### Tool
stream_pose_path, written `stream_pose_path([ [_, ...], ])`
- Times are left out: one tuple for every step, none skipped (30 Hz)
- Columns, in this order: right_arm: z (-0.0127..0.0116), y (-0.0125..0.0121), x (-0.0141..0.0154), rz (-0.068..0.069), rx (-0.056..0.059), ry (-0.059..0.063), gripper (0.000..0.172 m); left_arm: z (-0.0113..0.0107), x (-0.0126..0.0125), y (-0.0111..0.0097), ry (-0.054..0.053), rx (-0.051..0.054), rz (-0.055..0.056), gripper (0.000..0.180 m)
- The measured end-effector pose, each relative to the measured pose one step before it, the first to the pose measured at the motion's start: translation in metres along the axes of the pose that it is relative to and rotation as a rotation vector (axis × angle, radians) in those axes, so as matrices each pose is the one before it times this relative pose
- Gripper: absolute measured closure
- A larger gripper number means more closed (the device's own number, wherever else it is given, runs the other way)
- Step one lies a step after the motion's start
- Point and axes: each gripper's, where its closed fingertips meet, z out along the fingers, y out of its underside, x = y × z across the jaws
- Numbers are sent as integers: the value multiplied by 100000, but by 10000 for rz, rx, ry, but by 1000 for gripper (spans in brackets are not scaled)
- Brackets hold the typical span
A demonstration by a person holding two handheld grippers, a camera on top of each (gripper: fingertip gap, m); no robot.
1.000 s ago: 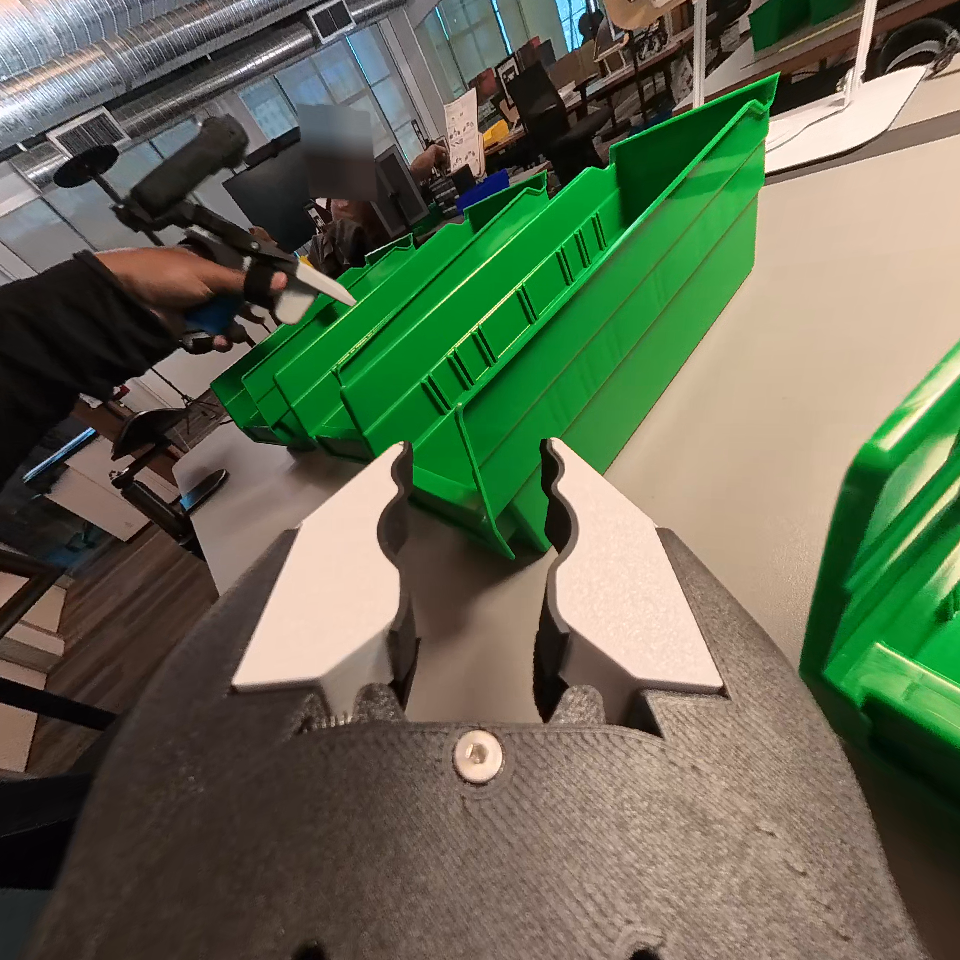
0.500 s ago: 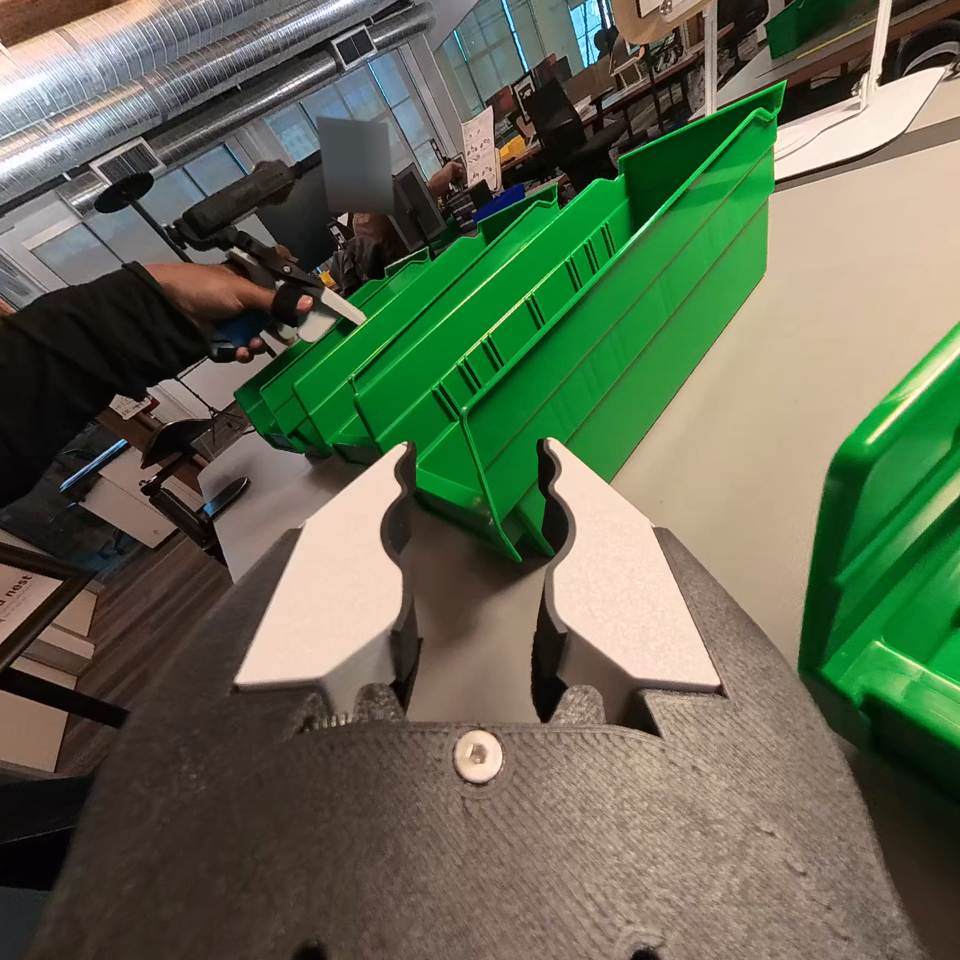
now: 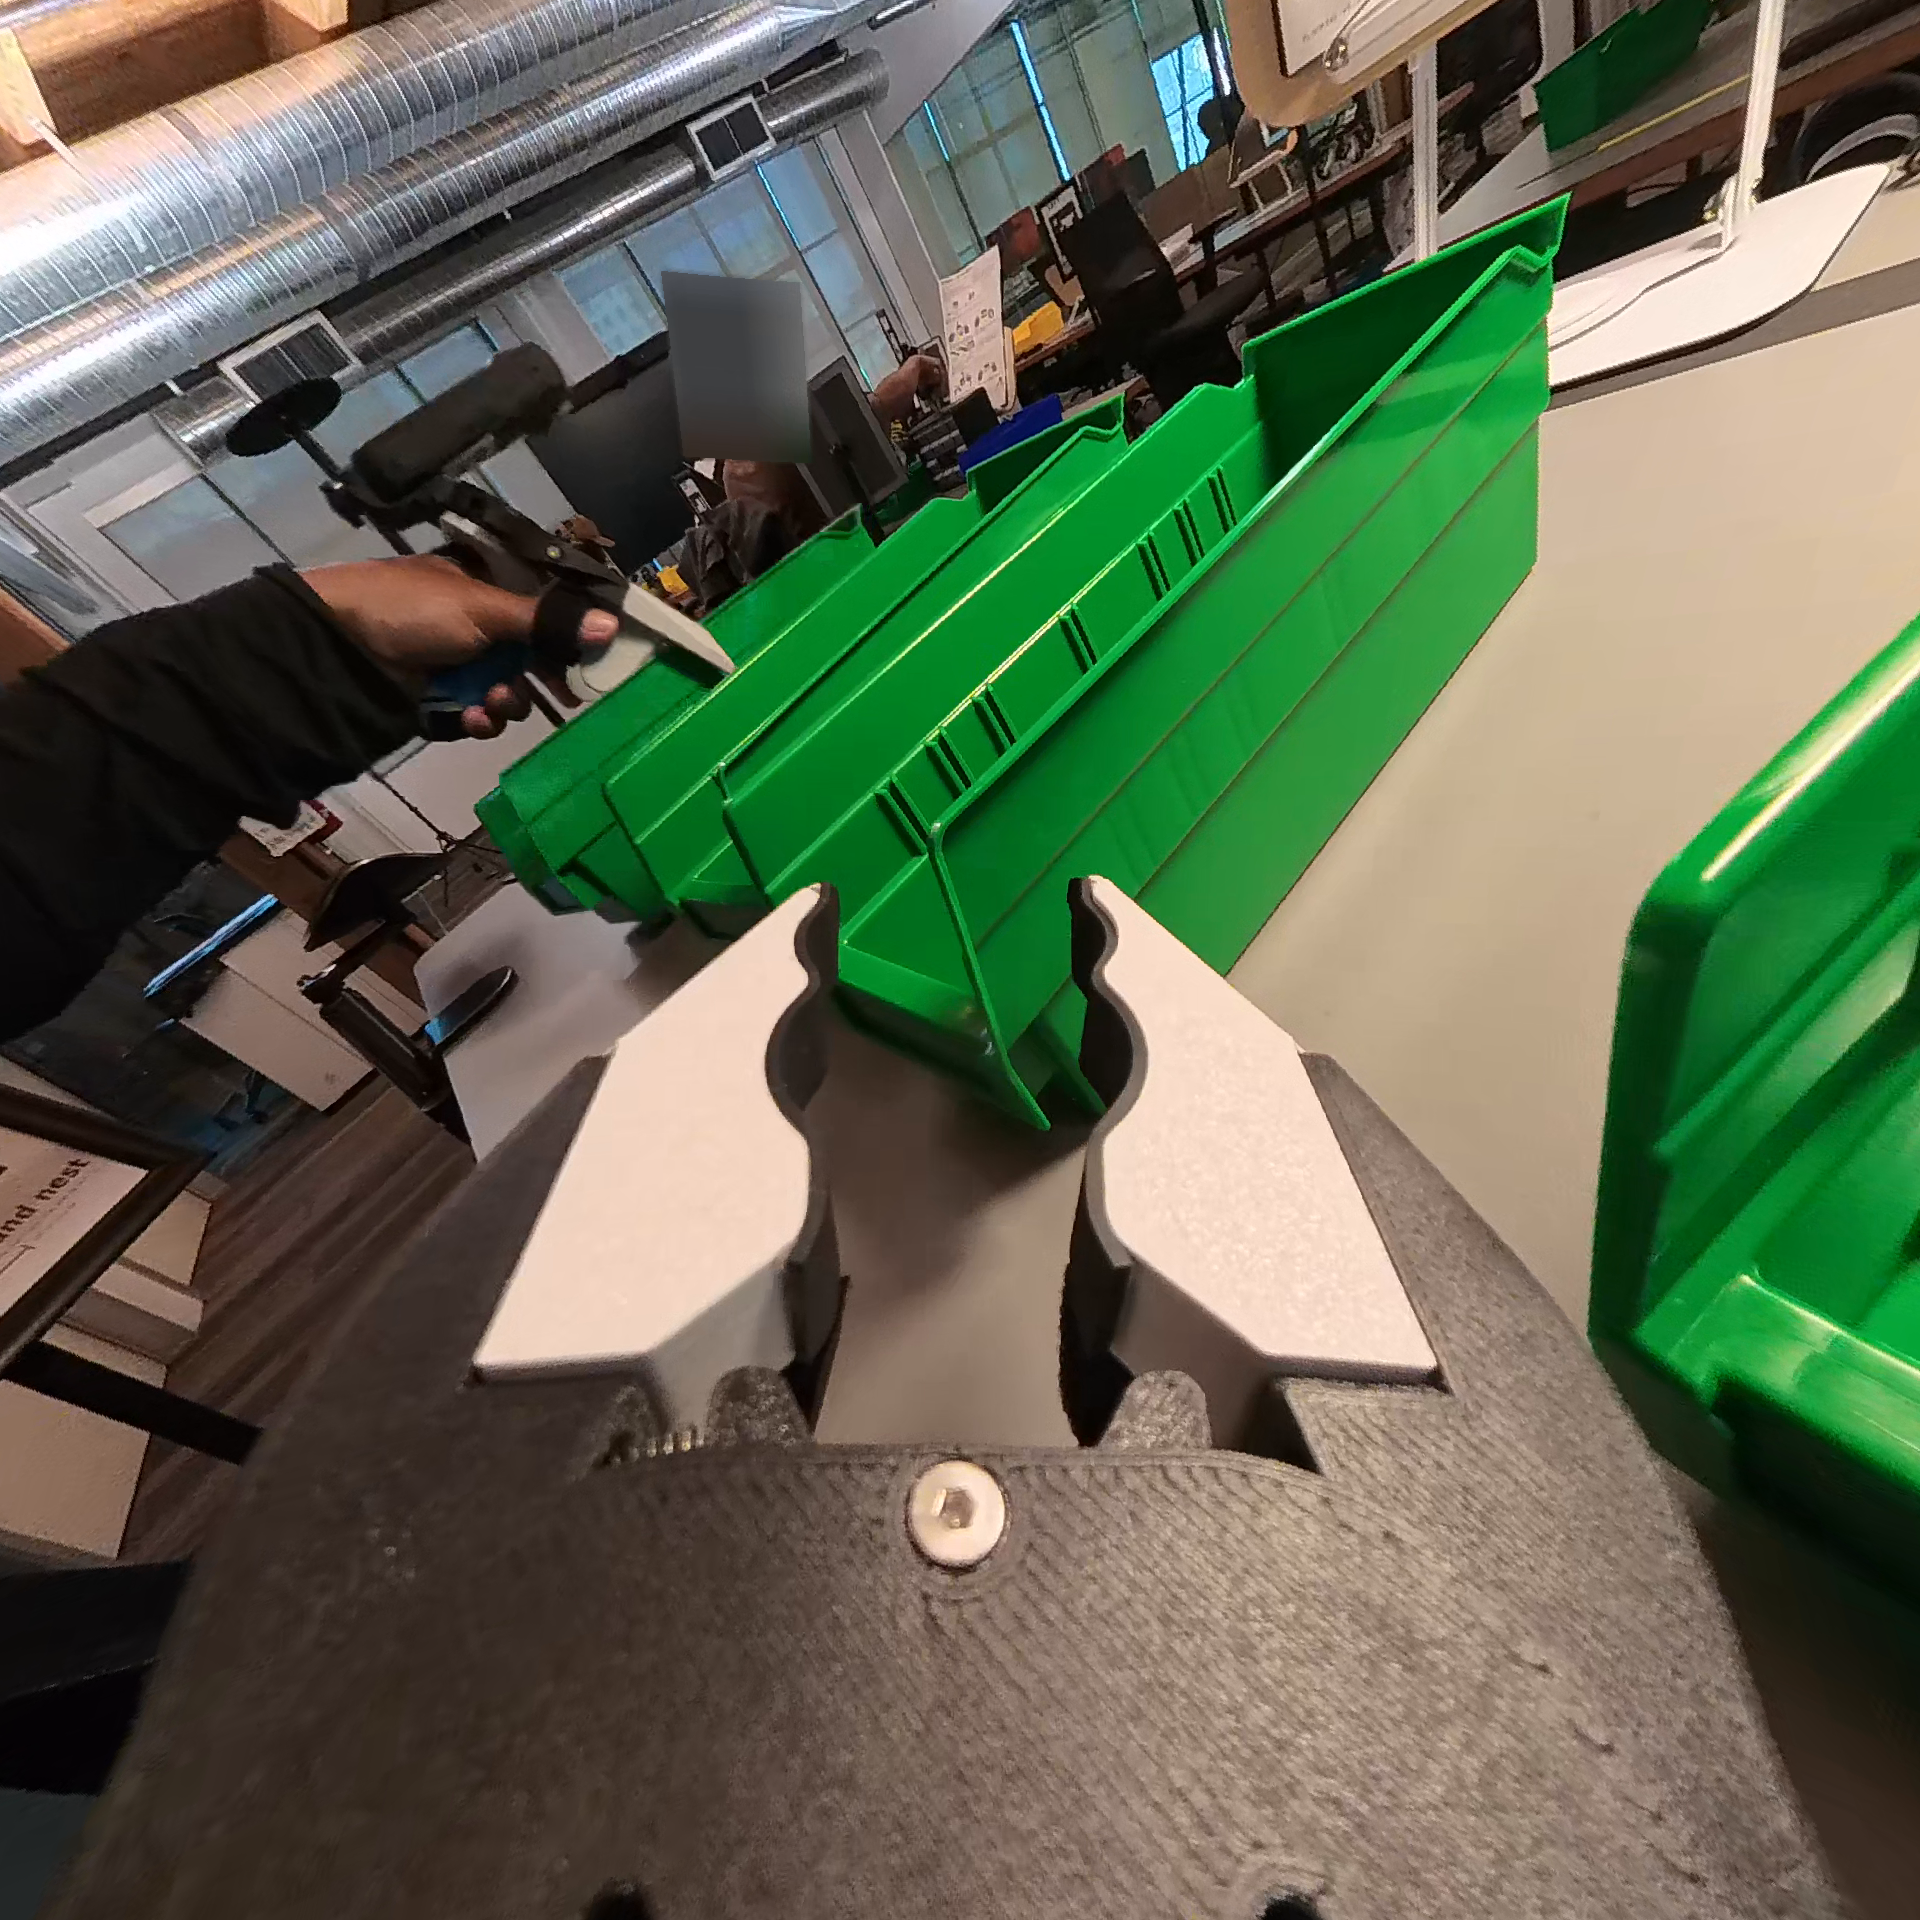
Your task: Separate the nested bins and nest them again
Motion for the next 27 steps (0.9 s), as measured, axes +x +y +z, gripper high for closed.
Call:
stream_pose_path([
  [-10,-11,-17,6,11,-21,127,-793,386,-281,280,227,-221,81],
  [-16,-14,-37,10,15,-31,127,-1003,477,-404,262,271,-184,81],
  [-12,-20,-17,11,14,-24,127,-1194,528,-539,226,310,-136,81],
  [-6,-18,-5,16,10,-16,127,-1382,585,-691,167,356,-106,82],
  [-1,-3,11,14,4,-12,127,-1481,661,-805,130,384,-97,82],
  [-2,-10,0,6,4,-3,127,-1478,850,-865,153,372,-91,82],
  [-3,-7,13,3,2,5,127,-1379,1114,-859,223,337,-85,82],
  [25,18,13,6,-10,6,127,-1199,1387,-811,304,287,-85,83],
  [26,20,24,5,-20,14,128,-915,1618,-724,377,240,-91,82],
  [30,36,40,3,-22,27,128,-562,1745,-587,417,190,-92,82],
  [49,13,-11,17,-7,-5,128,-167,1742,-392,414,141,-76,81],
  [45,36,-30,1,-25,-12,128,241,1584,-146,370,82,-81,80],
  [35,32,17,-15,-26,20,128,604,1312,129,317,0,-107,80],
  [-5,-3,-13,-14,6,4,128,888,1005,408,241,-97,-130,80],
  [-34,-42,-22,-7,29,-13,129,1076,677,551,156,-157,-140,80],
  [-59,-67,-30,1,50,-27,129,1157,415,617,80,-194,-109,81],
  [-76,-81,-38,4,69,-32,129,1166,220,609,11,-224,-80,81],
  [-77,-89,-41,1,68,-32,129,1097,110,512,-26,-200,-69,81],
  [-57,-71,-50,-8,54,-28,130,1007,52,430,-50,-186,-67,80],
  [-37,-42,-26,-9,35,-17,130,871,-7,312,-79,-158,-65,80],
  [-30,-28,-15,-1,21,-11,130,712,-86,169,-140,-122,-34,80],
  [-7,-15,-13,7,10,-9,130,584,-145,43,-211,-83,11,80],
  [3,4,8,7,-2,-3,130,468,-200,-48,-262,-56,44,80],
  [17,11,12,7,-14,3,130,378,-214,-158,-280,-25,46,80],
  [24,35,18,8,-23,8,130,334,-224,-198,-306,-14,43,79],
  [31,36,14,11,-26,4,130,315,-248,-235,-340,-2,85,79],
  [21,17,9,10,-20,0,130,332,-229,-199,-361,-14,109,78],
])
